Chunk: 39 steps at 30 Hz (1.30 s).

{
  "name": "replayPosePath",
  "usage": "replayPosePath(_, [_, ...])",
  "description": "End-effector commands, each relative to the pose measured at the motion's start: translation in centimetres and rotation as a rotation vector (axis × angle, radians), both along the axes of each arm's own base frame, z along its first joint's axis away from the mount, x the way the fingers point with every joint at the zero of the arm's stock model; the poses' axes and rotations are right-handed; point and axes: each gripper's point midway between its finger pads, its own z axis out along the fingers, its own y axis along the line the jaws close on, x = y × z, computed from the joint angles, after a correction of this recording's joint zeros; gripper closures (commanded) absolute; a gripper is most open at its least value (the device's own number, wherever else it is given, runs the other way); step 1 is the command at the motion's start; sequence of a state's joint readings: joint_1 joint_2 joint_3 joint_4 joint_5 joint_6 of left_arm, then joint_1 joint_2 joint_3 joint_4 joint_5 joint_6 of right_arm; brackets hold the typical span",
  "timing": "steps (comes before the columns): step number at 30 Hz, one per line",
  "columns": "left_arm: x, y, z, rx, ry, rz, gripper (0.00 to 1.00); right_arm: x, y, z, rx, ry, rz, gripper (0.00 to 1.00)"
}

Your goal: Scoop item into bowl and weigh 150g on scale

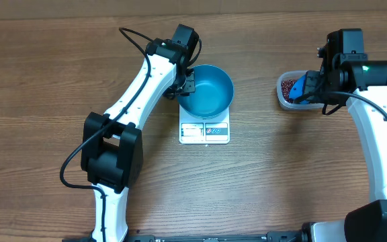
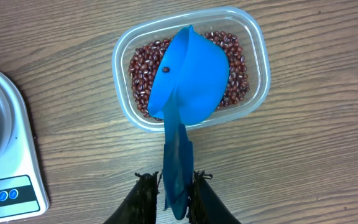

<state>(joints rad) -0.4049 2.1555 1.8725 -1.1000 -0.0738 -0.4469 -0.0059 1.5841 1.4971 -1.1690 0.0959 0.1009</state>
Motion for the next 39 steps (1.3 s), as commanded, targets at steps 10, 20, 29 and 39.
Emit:
replayPosePath(10, [0.6,0.5,14.0,-0.009,-0.260,-0.247,0.48,0.1,-0.1,0.1,-0.003,-0.007,-0.007,0.82])
replayPosePath(20, [-9.1,-4.4,14.9,-0.097,-0.095,-0.774,0.60,0.1,-0.1,0.1,-0.002,-0.008,-0.006,0.82])
replayPosePath(29, [-15.8,-9.2,4.4,0.053,0.068,-1.013,0.96,0.2,-0.1,0.2,-0.003,-0.011,-0.007,0.82])
replayPosePath(39, [-14.4,-8.7,-2.2,0.260,-0.053,-0.995,0.96,0.3,-0.1,0.2,-0.003,-0.015,-0.007,0.81])
